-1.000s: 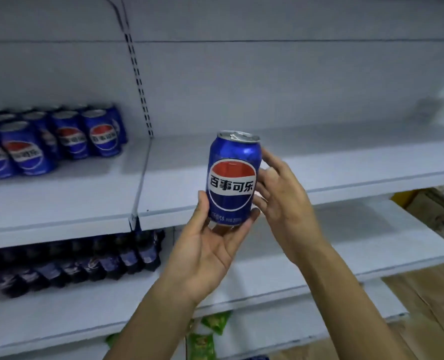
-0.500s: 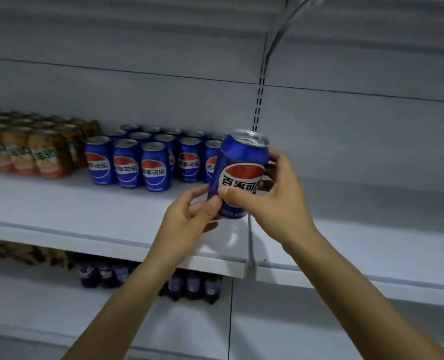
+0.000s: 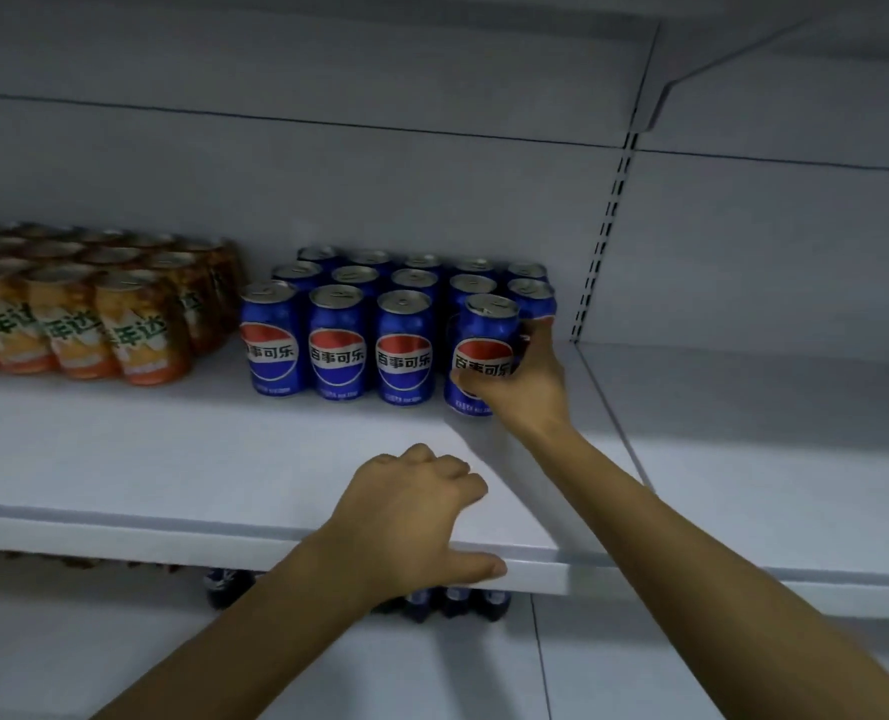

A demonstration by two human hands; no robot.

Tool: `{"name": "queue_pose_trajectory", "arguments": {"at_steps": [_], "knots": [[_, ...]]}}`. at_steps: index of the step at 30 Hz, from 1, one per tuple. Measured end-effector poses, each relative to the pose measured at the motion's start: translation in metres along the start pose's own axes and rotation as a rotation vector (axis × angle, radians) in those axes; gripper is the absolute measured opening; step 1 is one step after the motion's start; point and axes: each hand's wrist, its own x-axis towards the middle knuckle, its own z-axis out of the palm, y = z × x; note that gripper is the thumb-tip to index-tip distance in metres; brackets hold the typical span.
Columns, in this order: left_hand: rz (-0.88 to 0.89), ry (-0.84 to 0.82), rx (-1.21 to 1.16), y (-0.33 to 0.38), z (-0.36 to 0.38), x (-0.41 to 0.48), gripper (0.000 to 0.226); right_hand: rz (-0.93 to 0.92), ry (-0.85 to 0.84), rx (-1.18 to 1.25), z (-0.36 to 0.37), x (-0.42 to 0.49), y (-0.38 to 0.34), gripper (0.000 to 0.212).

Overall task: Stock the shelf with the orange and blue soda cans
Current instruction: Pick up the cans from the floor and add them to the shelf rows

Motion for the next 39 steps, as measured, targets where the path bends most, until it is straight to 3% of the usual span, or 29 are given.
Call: {"name": "queue_pose_trajectory", "arguments": {"at_steps": [14,20,24,29,35,39], "knots": [[0.033,0.038,-0.054,-0.005,-0.001,0.008,0.058,-0.025,0.05,-0.154,0.031,-0.002,0.02,0.078],[0.033,0.058,-0.105,-0.008,-0.001,0.007,0.064,0.01,-0.023,-0.191,0.027,0.0,0.016,0.085],[0.018,0.162,-0.235,0.001,-0.002,0.014,0.064,0.001,-0.056,-0.294,-0.021,-0.009,0.014,0.081],[0.174,0.305,-0.352,0.074,-0.002,0.037,0.061,0.059,-0.05,-0.435,-0.109,-0.036,0.023,0.084],[0.447,0.346,-0.471,0.195,0.008,0.052,0.045,0.125,0.137,-0.475,-0.233,-0.099,0.047,0.075],[0.603,0.272,-0.481,0.277,0.027,0.06,0.042,0.178,0.328,-0.392,-0.317,-0.157,0.072,0.064]]}}
